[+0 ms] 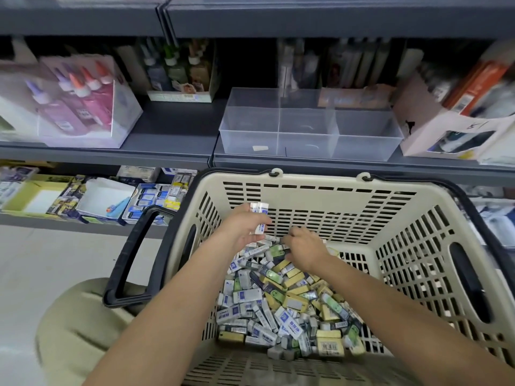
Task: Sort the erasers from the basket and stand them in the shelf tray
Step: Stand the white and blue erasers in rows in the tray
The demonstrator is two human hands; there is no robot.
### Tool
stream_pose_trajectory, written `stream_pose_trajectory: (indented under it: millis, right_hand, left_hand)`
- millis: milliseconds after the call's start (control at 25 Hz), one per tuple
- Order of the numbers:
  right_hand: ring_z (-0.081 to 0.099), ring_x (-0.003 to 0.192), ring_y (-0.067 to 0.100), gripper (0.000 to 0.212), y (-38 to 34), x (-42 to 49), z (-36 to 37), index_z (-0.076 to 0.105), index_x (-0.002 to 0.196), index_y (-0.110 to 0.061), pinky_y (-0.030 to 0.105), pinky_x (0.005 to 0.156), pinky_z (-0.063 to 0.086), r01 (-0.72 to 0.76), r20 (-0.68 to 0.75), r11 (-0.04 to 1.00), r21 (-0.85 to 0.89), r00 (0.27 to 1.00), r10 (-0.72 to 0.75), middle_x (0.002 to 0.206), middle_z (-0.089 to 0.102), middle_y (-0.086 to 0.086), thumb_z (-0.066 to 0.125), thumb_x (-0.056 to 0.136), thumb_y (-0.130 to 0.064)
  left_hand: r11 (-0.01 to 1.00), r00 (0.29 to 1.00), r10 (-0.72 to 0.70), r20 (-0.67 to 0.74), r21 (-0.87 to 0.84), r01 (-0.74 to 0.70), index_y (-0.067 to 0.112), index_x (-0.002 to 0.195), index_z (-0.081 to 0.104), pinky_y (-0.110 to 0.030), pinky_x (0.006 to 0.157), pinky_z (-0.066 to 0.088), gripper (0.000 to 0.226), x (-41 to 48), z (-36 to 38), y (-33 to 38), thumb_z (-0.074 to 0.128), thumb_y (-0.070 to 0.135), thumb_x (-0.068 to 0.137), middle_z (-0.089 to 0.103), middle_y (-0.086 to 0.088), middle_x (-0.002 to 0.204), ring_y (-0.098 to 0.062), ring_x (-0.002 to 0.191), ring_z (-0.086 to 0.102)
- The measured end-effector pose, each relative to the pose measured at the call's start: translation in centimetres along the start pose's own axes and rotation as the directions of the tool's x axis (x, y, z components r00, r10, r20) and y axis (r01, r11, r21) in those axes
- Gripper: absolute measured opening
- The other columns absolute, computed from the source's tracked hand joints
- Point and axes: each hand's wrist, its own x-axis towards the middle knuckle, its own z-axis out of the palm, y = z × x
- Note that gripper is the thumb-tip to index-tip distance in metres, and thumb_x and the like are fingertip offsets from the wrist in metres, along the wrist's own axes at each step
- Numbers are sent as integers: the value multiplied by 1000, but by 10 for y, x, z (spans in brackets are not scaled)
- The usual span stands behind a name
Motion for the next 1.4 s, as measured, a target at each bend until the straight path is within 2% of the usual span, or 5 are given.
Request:
stream_pose_trajectory:
  millis: [200,600,920,1160,1400]
  right_hand:
    - [61,83,20,20,6,-12,-25,68,90,-14,32,75,48,-42,-43,932,360,997,62,90,67,2,64,85,-33]
    - [69,68,13,5,0,-36,-70,60,84,-12,16,58,53,9,-37,132,991,976,212,77,71,3,65,84,-10]
    - [59,99,19,25,-34,17,-24,62,110,-18,32,81,50,53,-10,933,357,999,-53,111,63,1,62,86,-25]
    - [57,99,26,18,-52,39,4,59,100,-14,35,78,45,214,-132,972,-99,965,-226,104,61,5,60,85,-23]
    - [58,88,17,3,-48,19,-30,62,86,-24,29,77,48,180,-57,889,421,983,-172,94,62,0,61,87,-21]
  left_hand:
    - [996,1000,31,-2,88,-31,6,114,51,-28,68,51,34,3,5,-7,61,-4,84,57,-12,109,-22,97,56]
    - [979,980,-8,201,200,-33,16,104,56,-40,77,53,26,-20,6,2,65,3,83,65,-5,95,-20,86,62]
    - [969,972,212,106,106,-223,19,93,56,-29,67,53,20,-44,-55,50,61,1,85,67,-3,90,-15,81,64]
    - [952,950,241,200,139,-271,18,96,56,-22,60,57,20,-40,-56,54,62,3,86,67,-2,90,-11,76,64]
    - [928,926,303,227,149,-340,18,101,56,-20,59,54,23,-39,-70,68,63,5,85,69,-3,92,-9,75,66]
